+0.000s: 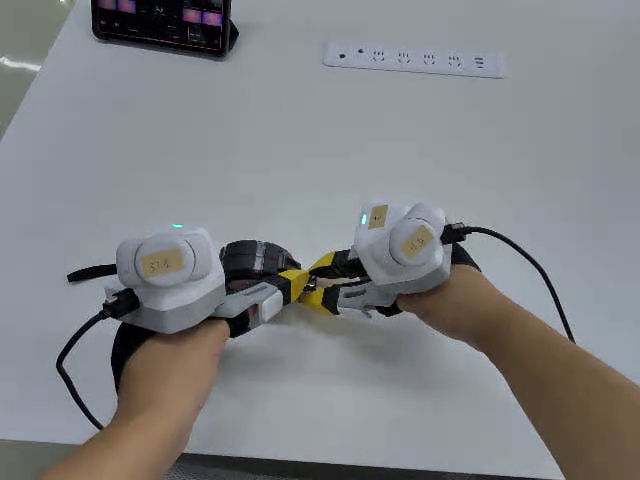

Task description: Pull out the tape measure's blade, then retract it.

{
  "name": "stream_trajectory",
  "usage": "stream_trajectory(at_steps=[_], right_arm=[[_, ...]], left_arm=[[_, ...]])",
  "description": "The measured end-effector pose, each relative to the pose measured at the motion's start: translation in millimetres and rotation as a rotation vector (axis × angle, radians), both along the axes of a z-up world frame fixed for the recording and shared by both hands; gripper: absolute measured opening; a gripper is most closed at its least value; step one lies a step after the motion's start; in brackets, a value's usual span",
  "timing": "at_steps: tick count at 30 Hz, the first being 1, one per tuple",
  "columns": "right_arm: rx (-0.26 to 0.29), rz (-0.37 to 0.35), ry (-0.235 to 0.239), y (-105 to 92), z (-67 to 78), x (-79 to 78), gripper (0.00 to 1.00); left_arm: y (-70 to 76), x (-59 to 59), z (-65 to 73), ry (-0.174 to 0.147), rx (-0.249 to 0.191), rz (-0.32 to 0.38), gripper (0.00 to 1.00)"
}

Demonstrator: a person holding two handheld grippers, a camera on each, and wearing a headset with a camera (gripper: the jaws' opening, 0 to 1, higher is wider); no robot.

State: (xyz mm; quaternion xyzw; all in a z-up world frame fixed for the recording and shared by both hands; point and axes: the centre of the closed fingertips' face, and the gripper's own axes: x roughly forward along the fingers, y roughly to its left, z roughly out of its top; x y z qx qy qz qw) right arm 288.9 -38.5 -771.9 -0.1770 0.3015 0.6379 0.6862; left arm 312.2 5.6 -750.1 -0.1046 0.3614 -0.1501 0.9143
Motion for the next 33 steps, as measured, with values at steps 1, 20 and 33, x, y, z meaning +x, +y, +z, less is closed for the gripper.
stream_trajectory(at_steps=[1,20,33], right_arm=[[0.0,-0.001,0.001,-0.2,0.1,0.0,0.18],[0.032,-0.041,0.003,-4.2,8.3,-0.8,0.31],[0.055,-0.123,-0.037,-20.9,26.4,2.3,0.47]], left_arm=[[-0.3,-0.4,0.2,0.001,0.0,-0.001,0.62],[4.2,-6.1,3.3,-0.015,0.041,-0.046,0.61],[11.3,-4.2,20.5,-0.094,0.102,-0.115,0.69]])
